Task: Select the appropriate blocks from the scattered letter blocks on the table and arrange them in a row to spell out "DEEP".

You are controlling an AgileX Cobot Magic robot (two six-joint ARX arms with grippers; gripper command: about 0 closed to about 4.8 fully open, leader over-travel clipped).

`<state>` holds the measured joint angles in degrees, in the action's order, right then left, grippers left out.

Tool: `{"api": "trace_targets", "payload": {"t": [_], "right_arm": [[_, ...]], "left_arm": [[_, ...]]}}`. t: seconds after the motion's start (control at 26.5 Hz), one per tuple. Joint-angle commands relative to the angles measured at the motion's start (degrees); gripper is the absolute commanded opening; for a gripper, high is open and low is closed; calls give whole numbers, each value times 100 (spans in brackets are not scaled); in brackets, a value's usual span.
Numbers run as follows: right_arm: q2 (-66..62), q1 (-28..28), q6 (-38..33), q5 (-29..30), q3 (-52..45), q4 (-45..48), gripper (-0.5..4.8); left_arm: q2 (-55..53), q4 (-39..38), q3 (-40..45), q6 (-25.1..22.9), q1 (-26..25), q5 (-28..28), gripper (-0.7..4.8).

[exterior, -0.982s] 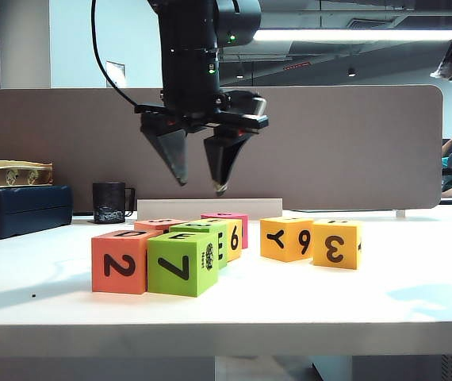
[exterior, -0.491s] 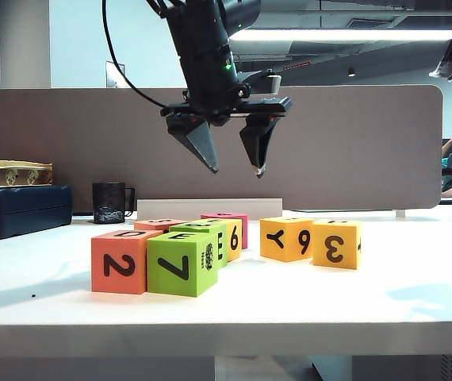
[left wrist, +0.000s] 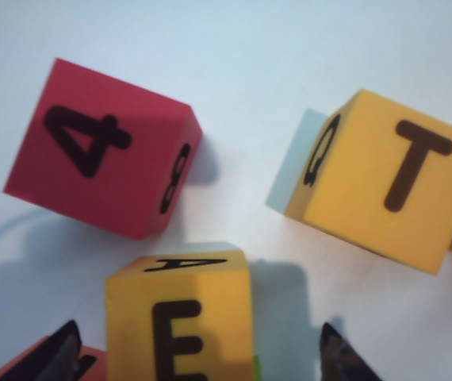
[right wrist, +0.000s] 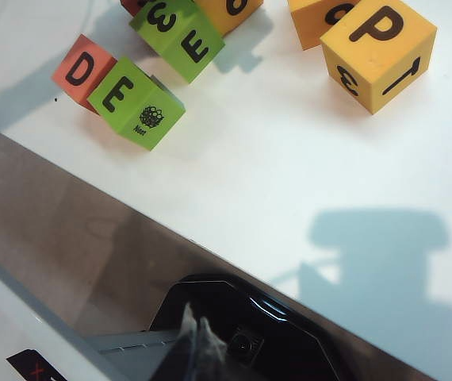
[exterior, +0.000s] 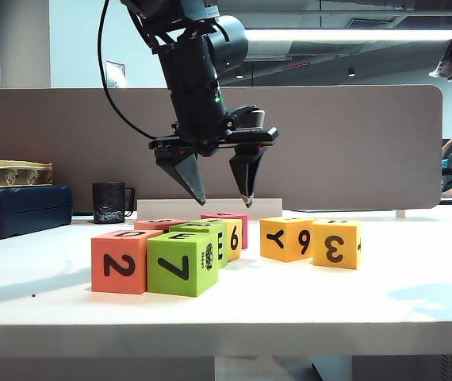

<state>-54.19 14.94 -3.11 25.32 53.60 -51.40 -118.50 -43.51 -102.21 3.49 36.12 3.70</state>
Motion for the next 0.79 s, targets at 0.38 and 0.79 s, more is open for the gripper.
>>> {"api": "trace_targets", "payload": {"t": [0.38,0.79], "right_arm": [[17,4,33,20,17,63,-6],[17,4,33,11,17,66,-5]], "left_arm": [[-229,-66,-22,-2,-37,-98,371],[-321,-61,-28,0,-52,-101,265]]}}
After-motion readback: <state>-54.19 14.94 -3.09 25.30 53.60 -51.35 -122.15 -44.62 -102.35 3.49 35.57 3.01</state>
